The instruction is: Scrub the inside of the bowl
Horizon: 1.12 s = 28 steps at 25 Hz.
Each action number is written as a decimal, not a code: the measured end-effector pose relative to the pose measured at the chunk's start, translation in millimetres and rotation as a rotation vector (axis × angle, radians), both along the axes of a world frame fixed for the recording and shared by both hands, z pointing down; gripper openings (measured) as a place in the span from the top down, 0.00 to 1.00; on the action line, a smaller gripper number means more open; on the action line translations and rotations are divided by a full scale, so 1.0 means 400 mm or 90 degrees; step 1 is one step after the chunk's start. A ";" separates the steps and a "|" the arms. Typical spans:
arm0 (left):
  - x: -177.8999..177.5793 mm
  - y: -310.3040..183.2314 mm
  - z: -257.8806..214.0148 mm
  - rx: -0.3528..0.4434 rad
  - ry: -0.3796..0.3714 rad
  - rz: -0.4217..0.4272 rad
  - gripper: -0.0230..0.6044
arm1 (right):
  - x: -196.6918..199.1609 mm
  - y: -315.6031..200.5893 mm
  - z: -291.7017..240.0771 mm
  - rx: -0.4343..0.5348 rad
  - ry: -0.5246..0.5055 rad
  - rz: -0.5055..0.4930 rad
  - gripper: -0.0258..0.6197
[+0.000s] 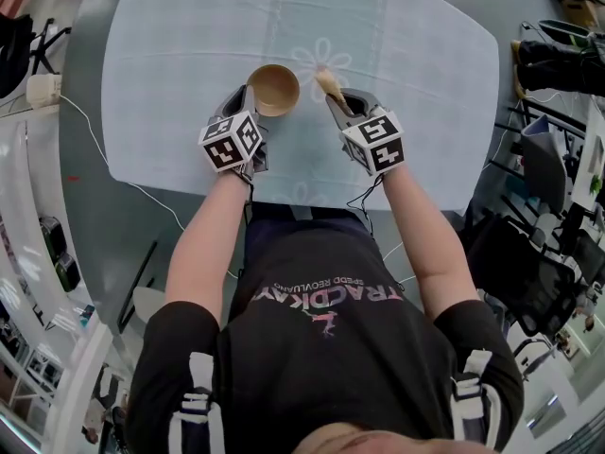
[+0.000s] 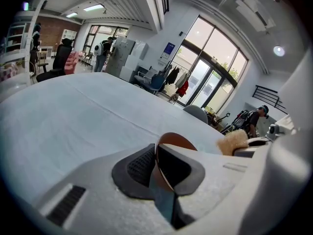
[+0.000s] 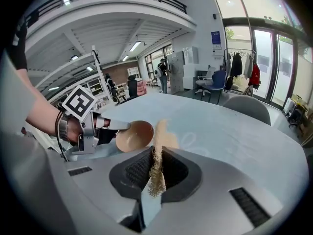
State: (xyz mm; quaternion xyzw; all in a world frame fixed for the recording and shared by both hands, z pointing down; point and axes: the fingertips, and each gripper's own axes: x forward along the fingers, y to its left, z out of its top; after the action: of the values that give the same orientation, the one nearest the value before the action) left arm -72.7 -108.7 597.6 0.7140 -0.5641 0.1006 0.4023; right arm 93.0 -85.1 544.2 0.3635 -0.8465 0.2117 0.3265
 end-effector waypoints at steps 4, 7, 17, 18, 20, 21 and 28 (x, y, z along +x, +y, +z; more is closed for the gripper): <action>0.001 0.009 0.012 -0.006 -0.014 0.017 0.90 | 0.009 0.006 -0.012 0.005 -0.008 0.000 0.91; -0.007 0.019 0.013 -0.006 -0.021 0.016 0.77 | 0.017 0.010 -0.018 0.008 -0.013 -0.001 0.91; -0.061 0.065 -0.148 0.071 -0.065 -0.017 0.79 | 0.050 -0.018 -0.142 0.060 -0.088 -0.001 0.91; -0.059 0.074 -0.177 0.087 -0.074 -0.015 0.81 | 0.052 -0.019 -0.164 0.069 -0.098 -0.004 0.91; -0.047 0.094 -0.240 0.121 -0.095 -0.010 0.85 | 0.057 -0.019 -0.212 0.091 -0.118 -0.013 0.91; -0.039 0.104 -0.272 0.139 -0.107 -0.007 0.89 | 0.059 -0.018 -0.238 0.103 -0.128 -0.020 0.91; 0.069 0.219 -0.476 0.245 -0.172 0.006 0.93 | 0.084 0.023 -0.428 0.186 -0.207 -0.070 0.91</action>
State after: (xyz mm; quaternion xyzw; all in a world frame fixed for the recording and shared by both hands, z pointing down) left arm -45.0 -21.2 407.4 0.7601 -0.6186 0.0877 0.1787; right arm 126.5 -76.0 373.0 0.3210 -0.9282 0.1247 0.1407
